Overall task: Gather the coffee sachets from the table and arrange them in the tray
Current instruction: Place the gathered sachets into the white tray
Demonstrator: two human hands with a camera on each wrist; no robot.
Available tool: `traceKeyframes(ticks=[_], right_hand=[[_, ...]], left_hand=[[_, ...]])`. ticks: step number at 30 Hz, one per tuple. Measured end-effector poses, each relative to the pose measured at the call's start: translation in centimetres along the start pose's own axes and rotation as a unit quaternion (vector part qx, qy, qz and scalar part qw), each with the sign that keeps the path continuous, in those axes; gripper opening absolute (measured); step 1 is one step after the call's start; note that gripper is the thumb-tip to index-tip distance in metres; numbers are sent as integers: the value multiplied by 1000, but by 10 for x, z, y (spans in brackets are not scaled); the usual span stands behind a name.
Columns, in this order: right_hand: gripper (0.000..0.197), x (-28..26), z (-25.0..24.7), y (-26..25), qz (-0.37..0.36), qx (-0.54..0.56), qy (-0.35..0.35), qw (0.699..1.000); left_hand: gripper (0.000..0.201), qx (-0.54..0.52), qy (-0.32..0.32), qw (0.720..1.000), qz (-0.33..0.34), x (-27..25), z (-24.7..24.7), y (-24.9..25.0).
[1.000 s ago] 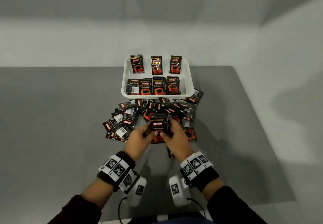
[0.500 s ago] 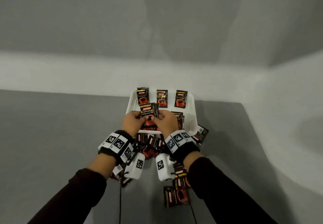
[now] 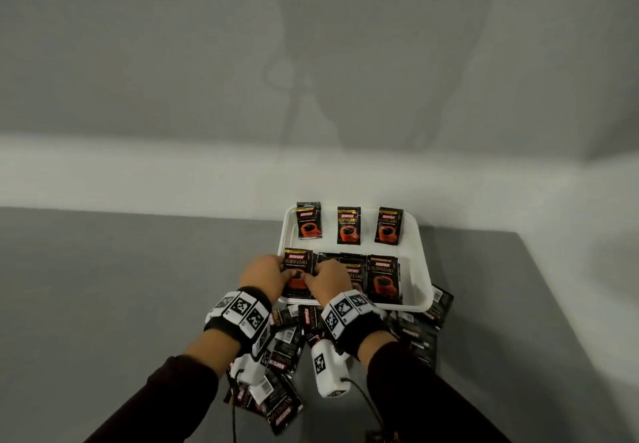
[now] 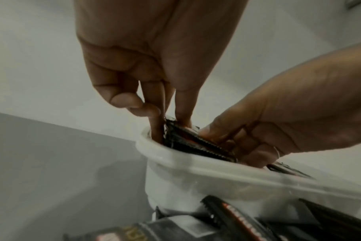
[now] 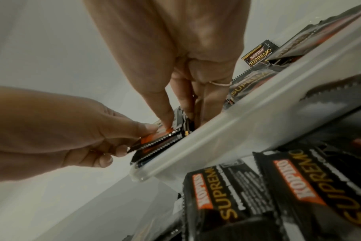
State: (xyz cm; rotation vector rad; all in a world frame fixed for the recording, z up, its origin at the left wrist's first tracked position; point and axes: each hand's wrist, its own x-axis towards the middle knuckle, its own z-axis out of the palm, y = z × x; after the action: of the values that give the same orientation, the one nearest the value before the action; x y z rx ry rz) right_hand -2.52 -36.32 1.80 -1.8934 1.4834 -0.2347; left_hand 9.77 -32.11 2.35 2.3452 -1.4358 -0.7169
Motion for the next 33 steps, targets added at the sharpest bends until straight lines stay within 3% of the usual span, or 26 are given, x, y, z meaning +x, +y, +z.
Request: traceKeyframes(ticks=[4,9,14,21,25,27,30,33], right_hand=[[31,3,2,2,-3,-16,3,1000],[28,4,5,3,-6,-47,11,999],[44,-6,-5,6,-23,-25,55,998],[31,-66,-41,47,-38,63,120,990],[24,-118,-58,97,12,86,157,984],[27,-148,-60,130,60,72,147,985],[44,-185,-54,172,110,-25,52,992],[62,-209,-38,200,124,-6,-18,992]], left_hand=[[23,44,-8,999,17,4,0,1],[28,70,31,996,35,4,1,0],[23,31,56,998,24,3,-2,-6],[23,0,55,997,51,-6,-4,-7],[14,-84,88,986,114,-39,-3,-1],[10,-100,61,979,165,-69,10,3],[11,-58,-48,976,205,-117,43,4],[13,-15,-142,965,218,-160,84,3]])
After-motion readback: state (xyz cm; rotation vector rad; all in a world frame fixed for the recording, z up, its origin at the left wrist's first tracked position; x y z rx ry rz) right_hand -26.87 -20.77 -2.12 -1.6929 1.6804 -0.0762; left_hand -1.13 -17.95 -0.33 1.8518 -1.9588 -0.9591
